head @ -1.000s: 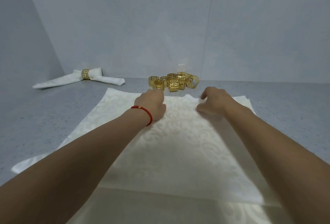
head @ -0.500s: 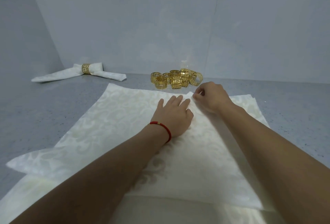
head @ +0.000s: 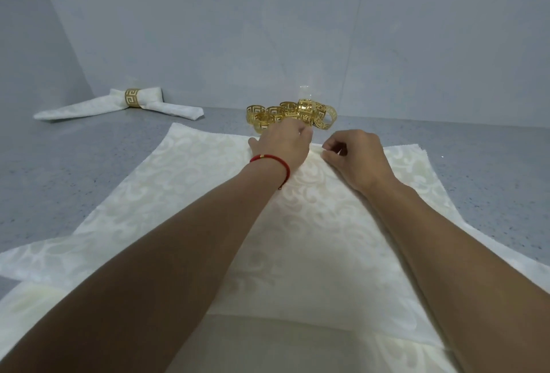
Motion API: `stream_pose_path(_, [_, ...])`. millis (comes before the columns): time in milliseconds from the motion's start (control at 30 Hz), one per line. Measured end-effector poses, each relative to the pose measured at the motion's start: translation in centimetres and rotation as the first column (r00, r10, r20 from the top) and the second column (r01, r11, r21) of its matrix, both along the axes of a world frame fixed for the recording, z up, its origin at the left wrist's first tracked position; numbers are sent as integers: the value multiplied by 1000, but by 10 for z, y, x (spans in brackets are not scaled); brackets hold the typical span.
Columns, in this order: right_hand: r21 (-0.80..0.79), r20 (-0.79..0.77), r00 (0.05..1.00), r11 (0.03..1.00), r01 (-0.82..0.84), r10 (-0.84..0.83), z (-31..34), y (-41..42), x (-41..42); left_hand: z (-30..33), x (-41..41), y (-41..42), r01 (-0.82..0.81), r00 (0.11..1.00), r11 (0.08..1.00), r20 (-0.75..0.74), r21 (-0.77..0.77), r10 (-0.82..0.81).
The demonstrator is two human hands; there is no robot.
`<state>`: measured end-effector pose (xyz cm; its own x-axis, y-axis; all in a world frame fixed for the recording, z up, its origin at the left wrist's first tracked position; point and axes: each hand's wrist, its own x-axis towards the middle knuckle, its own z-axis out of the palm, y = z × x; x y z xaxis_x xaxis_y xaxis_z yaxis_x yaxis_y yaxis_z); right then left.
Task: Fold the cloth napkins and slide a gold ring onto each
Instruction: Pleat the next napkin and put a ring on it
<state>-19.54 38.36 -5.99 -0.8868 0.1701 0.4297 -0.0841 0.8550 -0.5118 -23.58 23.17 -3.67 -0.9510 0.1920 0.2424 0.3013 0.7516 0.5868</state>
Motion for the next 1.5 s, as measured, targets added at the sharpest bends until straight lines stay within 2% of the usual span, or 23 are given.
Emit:
stream_pose_path(133, [-5,43,999,1000,0,1,0,2,-1,-14,-8,6,-65,995,996,-79,-67,59])
stream_pose_path(300, [-83,-5,1000,996,24,-25,-1,3,-5,-19,-8,7,22,974,963,-211,-269,-82])
stream_pose_path(367, [-94,1,1000,996,5,-4,-1,3,-6,-19,-8,9,24,959,955,-264,-295,-106])
stream_pose_path(467, [-20,43,998,999,-34,35,-1,0,-5,-17,-7,7,37,952,960,-281,-279,-118])
stream_pose_path(600, [80,17,999,996,-45,43,3,0,-1,-11,-2,-1,53,942,949,-301,-310,-151])
stream_pose_path(767, [317,24,989,938,-143,143,8,3,8,0,4,-5,97,915,875,-302,-475,-266])
stream_pose_path(867, [385,132,973,895,-225,188,15,5,11,7,5,-5,121,914,819,-258,-561,-312])
stream_pose_path(933, [298,149,969,925,-234,197,17,7,15,6,3,-5,138,922,843,-243,-520,-301])
stream_pose_path(1033, [51,60,987,987,-154,151,13,10,19,-5,-1,-9,173,943,948,-233,-268,-238])
stream_pose_path(1100, [4,54,993,994,-110,109,10,11,18,-6,-2,-11,182,950,963,-216,-197,-224])
stream_pose_path(1200, [120,88,991,987,-109,99,7,9,15,-7,-1,-13,202,952,953,-185,-226,-245])
stream_pose_path(1400, [305,148,981,937,-169,129,18,6,21,0,8,-14,132,917,909,-300,-394,-263])
stream_pose_path(1500, [419,179,973,884,-207,143,27,4,23,5,11,-15,147,905,859,-285,-491,-318])
